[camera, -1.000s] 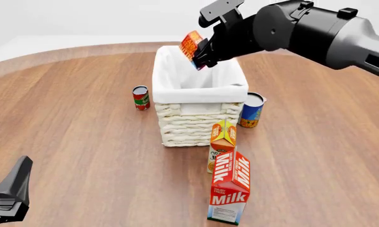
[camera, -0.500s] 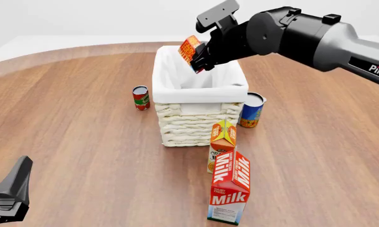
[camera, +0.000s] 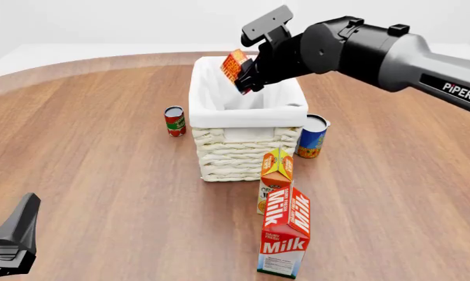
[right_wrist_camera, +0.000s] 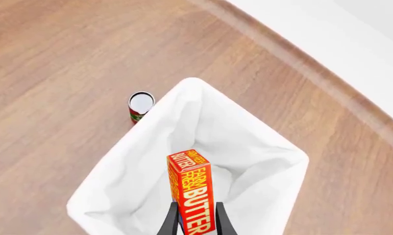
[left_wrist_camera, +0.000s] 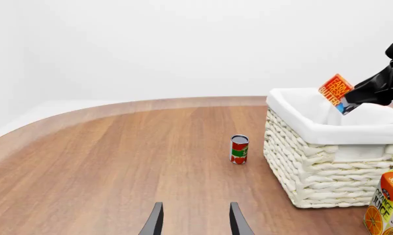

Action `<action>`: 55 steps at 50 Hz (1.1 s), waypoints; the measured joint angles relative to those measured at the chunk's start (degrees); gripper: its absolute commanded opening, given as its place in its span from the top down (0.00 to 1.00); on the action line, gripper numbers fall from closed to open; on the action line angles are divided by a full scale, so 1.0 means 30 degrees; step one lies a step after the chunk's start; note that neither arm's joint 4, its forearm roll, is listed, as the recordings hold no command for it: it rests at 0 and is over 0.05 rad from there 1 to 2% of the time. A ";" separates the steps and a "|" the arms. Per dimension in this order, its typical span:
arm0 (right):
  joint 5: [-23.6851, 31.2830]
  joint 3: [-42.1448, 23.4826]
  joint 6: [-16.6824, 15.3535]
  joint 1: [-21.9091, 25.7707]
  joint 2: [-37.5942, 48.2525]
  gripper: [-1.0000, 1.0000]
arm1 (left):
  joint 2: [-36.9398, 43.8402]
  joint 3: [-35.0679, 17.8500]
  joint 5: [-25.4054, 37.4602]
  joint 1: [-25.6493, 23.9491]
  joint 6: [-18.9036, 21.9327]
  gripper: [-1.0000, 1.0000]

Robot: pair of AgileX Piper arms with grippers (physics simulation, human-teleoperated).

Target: Pick up the butter and put it in the basket.

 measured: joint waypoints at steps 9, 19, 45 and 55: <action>-0.0063 -0.0043 0.0005 -0.0019 0.0160 1.00 | 0.0000 0.0000 0.0000 0.0000 0.0000 0.00; -0.0127 -0.0068 -0.0040 -0.0114 0.0217 1.00 | 0.0000 0.0000 0.0000 0.0000 0.0000 0.00; 0.0011 -0.0524 -0.0030 -0.0437 -0.0809 0.00 | 0.0000 0.0000 0.0000 0.0000 0.0000 0.00; -0.0054 0.1526 0.0230 0.0234 -0.4163 0.00 | 0.0000 0.0000 0.0000 0.0000 0.0000 0.00</action>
